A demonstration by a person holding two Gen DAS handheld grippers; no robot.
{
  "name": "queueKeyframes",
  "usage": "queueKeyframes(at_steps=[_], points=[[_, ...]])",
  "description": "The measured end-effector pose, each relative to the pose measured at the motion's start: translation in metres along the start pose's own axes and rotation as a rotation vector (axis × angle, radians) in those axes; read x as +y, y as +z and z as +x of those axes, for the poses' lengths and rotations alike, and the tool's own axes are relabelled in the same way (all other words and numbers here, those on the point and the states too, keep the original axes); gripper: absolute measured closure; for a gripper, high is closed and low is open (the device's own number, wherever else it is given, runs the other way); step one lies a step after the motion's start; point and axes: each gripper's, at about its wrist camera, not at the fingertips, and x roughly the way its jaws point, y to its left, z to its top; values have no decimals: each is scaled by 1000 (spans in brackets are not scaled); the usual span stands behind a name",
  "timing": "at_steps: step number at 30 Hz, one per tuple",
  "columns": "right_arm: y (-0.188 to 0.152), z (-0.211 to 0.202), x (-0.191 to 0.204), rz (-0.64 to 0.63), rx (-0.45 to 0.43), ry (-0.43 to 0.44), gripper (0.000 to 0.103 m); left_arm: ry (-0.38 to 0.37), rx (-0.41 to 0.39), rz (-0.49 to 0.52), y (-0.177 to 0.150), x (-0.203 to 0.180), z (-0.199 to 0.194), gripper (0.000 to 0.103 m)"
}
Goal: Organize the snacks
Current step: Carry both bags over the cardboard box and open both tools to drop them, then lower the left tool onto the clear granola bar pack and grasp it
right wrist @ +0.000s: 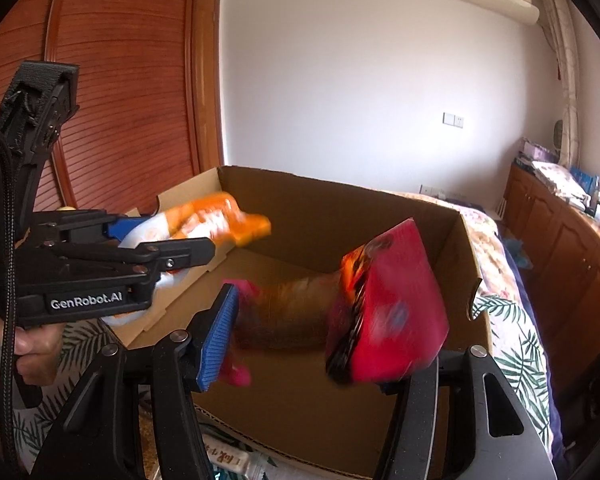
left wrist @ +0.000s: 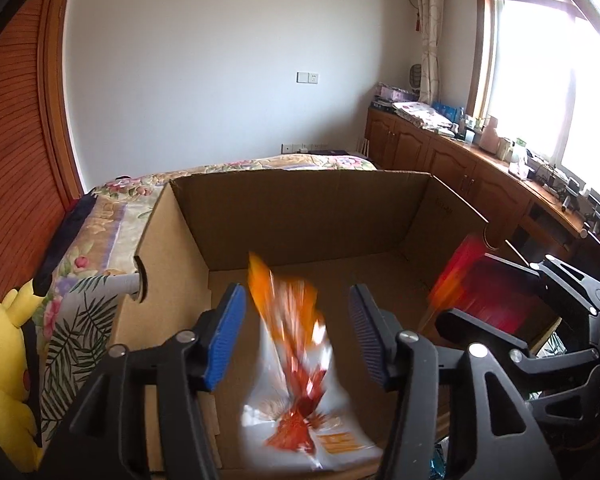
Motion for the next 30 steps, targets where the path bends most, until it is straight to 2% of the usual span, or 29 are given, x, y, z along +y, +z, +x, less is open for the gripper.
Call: queueKeyframes(at_steps=[8,19,25,30], points=[[2,-19,1,-6,-38,0,36,15,-28,8,-4,-1,-17,46],[-26,-74,9,27,-44,-2,36,6,-64,10,-24,-10,-76,43],[-54,-93,12,65,-10,-15,36,-6,-61,1,-50,-14,-101,41],[-79,-98,7,98,25,-31,36,-15,-13,-9,-82,-17,-103,41]])
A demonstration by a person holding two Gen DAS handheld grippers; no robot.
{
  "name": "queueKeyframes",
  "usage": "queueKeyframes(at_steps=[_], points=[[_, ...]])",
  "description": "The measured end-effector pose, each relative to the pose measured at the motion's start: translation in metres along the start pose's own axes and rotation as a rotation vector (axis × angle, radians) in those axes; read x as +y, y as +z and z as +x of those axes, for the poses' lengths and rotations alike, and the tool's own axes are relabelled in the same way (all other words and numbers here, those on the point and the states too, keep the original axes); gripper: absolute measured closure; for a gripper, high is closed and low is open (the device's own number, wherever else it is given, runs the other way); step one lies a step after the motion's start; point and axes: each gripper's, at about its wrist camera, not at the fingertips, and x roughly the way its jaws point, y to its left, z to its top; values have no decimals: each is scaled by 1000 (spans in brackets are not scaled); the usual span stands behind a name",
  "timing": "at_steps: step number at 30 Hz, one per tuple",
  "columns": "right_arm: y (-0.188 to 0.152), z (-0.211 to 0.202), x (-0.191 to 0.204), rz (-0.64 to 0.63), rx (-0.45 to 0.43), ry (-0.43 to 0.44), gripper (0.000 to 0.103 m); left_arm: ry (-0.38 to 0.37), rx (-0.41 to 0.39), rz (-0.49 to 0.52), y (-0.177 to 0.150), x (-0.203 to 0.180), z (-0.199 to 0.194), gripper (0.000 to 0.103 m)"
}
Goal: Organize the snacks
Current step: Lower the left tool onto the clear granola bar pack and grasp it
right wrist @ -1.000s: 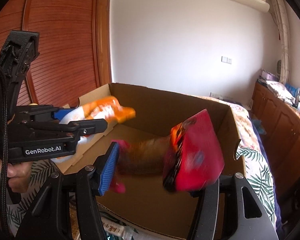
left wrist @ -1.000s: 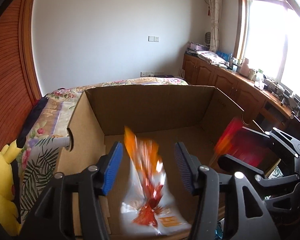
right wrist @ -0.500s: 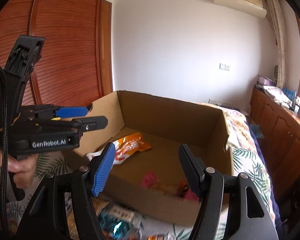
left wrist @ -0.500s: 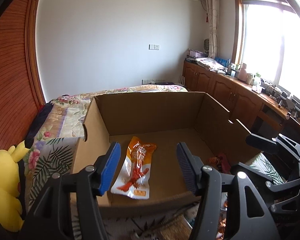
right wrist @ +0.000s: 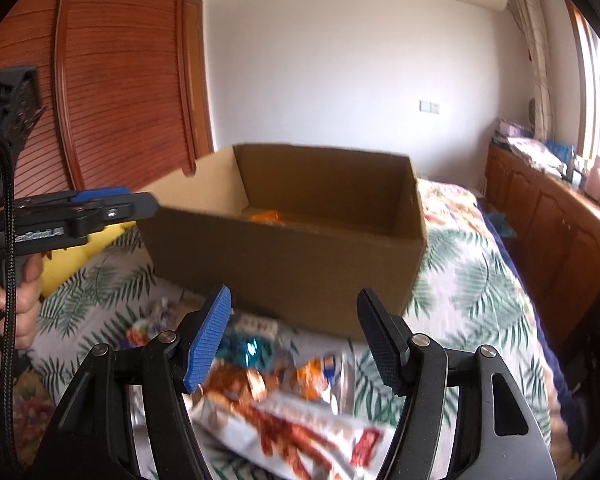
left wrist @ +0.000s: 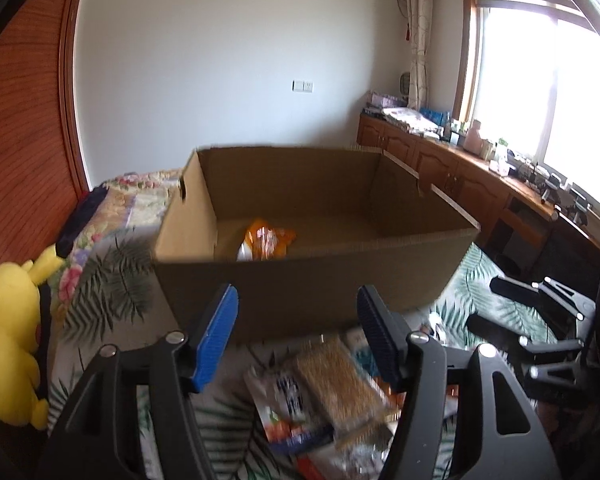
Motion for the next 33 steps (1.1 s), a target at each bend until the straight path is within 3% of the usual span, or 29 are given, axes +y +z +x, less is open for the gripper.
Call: queueKeyframes(at_steps=[7,17,33], points=[[-35,2,-5,23,54,-24,34,-14,68,-23,-34,-9,12,41],[-64,13,-18,79,110,-27,29,0,152,4,-47,-39,46,41],[-72,19,-18,80,109,1,25,92,256,57,-56,-58,80,39]])
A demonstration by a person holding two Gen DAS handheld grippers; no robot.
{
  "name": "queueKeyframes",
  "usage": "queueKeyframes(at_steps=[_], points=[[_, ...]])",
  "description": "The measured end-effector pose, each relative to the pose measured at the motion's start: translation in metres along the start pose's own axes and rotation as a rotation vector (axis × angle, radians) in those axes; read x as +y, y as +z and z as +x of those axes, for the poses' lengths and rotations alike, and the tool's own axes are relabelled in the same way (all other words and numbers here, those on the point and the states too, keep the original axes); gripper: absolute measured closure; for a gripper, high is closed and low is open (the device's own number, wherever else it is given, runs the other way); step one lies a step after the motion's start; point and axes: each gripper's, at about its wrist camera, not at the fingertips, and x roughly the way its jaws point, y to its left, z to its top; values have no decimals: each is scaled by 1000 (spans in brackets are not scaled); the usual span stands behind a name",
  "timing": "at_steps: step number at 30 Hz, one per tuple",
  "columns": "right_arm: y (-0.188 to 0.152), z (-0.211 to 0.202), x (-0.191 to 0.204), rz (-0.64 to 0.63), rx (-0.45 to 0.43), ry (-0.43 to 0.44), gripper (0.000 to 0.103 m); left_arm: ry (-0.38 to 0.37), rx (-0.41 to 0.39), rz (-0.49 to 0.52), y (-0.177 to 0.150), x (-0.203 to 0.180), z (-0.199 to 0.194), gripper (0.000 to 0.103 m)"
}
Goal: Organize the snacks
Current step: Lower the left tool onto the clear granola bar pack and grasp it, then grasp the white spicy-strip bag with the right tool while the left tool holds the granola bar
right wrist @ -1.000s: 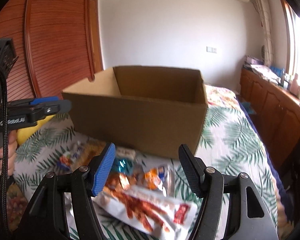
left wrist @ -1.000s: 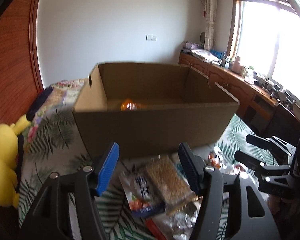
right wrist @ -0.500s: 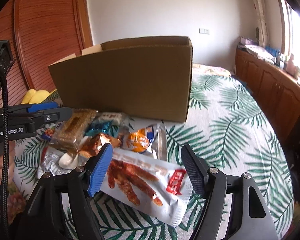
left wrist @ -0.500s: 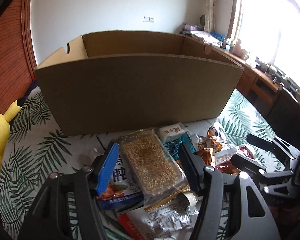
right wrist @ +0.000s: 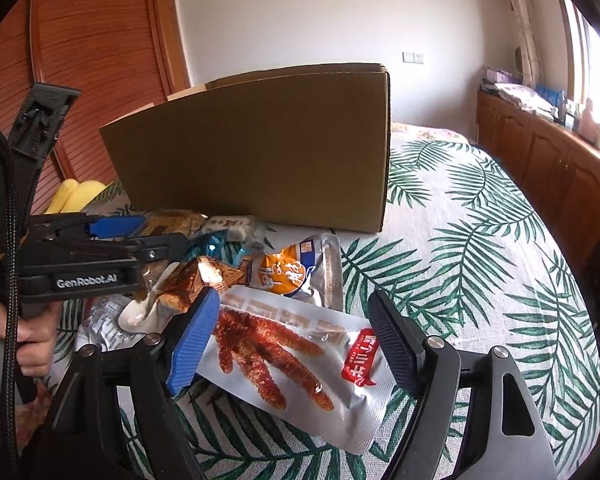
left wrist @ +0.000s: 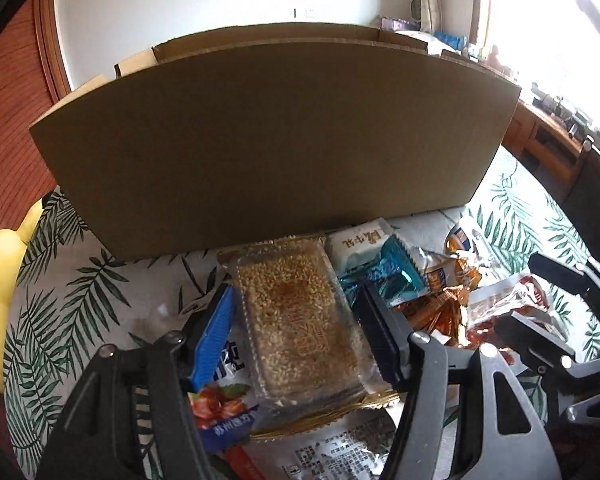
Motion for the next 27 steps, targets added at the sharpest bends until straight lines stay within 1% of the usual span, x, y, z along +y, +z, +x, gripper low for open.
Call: queueKeyframes(at_steps=[3,4,5,8,13,17,21,23,27], points=[[0,1,3,-16,1,-7,25,-21,21,-17,1,3,5,39],[-1,0,4,-18,-2,-11,25,-26,21,-24,1,5,6,41],[-1,-1,5,-19,-3,-13,25,-31,15,-28,1,7,5,49],[-2,-3,5,-18,-3,-24,25,-35,-1,-26,0,10,1,55],[-9,-11,3,13,5,-22,21,-49,-15,-40,-5,15,-6,56],[-16,-15,4,7,7,-42,16,-56,-61,-47,-11,17,-26,56],[-19,-19,7,-3,2,-47,16,-59,-100,-49,-19,19,-52,56],[-20,-23,8,-9,-3,-34,16,-65,-113,-49,-24,20,-62,56],[-11,-31,11,-55,-25,-16,16,-67,-141,-45,-29,20,-81,56]])
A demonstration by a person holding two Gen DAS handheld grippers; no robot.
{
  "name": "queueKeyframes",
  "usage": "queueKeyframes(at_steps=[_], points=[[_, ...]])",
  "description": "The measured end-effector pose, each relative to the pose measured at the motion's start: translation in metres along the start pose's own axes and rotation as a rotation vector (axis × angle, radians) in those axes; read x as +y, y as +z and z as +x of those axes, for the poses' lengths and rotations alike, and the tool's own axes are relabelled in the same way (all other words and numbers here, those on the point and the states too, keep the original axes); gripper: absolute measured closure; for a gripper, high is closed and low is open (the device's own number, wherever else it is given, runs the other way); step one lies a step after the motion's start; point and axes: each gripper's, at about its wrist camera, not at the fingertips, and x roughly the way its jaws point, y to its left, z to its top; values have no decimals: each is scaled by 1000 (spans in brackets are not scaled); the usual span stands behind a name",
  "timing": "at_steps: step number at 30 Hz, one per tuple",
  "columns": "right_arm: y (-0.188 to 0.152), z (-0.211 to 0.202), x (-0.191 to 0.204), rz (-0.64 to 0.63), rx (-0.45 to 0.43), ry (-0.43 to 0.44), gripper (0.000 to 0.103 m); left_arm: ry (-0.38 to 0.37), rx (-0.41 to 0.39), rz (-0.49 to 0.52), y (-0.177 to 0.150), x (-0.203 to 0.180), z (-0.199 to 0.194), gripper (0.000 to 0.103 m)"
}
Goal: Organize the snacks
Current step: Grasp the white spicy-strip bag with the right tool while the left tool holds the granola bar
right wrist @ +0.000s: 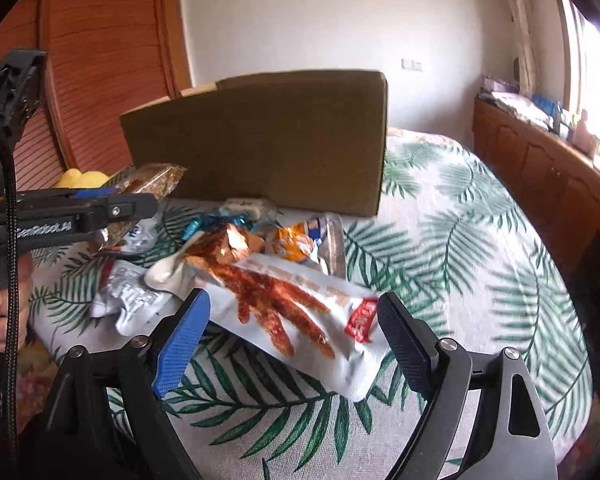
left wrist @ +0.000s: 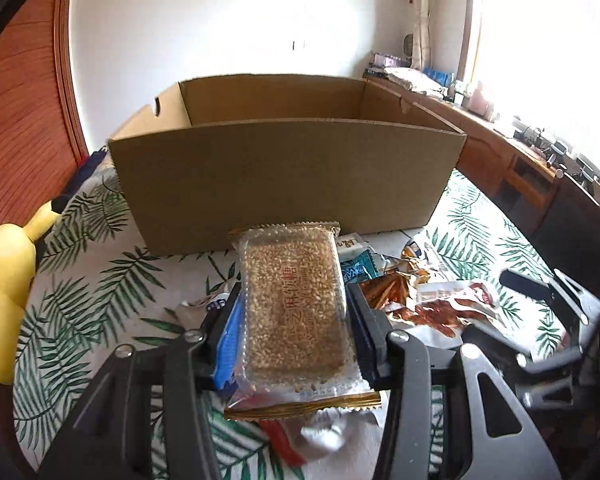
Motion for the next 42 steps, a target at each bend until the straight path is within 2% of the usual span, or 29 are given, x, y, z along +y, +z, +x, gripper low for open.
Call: queueKeyframes(at_steps=[4,9,18,27,31,36,39,42], points=[[17,11,4,-46,15,65,16,-13,-15,-7,-1,3,-11,56],[26,38,9,-100,90,83,16,-24,-25,-8,0,5,-18,56],[14,49,10,-110,210,161,15,-33,-38,-13,-5,7,-25,56],[-3,36,29,-223,218,130,15,-32,-37,-28,-7,12,-25,56],[0,47,30,-235,220,89,15,-31,-36,-28,-8,12,-26,56],[3,55,25,-212,225,116,15,-31,-40,-31,-9,13,-29,56],[3,55,24,-212,225,126,19,-31,-40,-35,-9,13,-30,56],[5,52,21,-215,222,131,39,-32,-43,-37,-10,14,-32,56]])
